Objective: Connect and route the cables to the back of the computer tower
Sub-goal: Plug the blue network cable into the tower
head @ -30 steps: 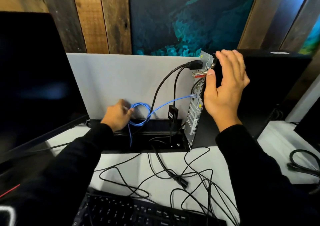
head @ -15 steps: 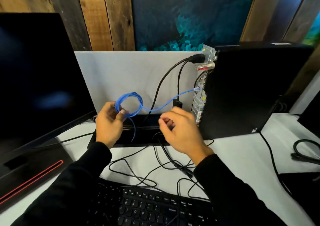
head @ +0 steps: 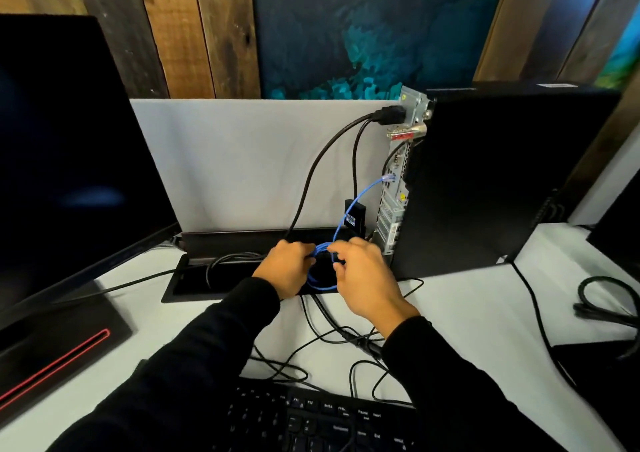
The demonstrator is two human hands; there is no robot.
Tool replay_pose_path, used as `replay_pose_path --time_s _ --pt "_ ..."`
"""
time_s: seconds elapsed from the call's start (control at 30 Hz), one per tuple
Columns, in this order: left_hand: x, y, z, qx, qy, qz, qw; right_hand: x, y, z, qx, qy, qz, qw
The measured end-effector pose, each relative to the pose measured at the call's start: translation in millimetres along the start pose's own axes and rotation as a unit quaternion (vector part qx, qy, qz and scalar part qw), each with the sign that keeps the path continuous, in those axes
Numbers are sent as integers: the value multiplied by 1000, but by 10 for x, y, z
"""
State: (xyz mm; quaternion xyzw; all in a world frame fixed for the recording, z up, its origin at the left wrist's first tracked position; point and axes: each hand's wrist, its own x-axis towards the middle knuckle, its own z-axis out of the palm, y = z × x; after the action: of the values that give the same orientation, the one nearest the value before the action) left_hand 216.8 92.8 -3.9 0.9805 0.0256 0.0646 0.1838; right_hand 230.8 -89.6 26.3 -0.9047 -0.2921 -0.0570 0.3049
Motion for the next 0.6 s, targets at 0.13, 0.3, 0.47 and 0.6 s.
replay_pose_path --time_s 0.13,0.3,0.47,0.6 --pt "227 83 208 59 -53 -80 994 -43 155 -10 -10 -10 3 1000" --pt "392 270 243 122 -20 -89 988 -88 312 55 -7 -35 13 999" --pt "401 132 252 38 -37 -70 996 -73 370 113 -56 -54 24 997" --pt "303 16 188 -117 -69 -97 986 -50 370 172 -84 -56 41 994"
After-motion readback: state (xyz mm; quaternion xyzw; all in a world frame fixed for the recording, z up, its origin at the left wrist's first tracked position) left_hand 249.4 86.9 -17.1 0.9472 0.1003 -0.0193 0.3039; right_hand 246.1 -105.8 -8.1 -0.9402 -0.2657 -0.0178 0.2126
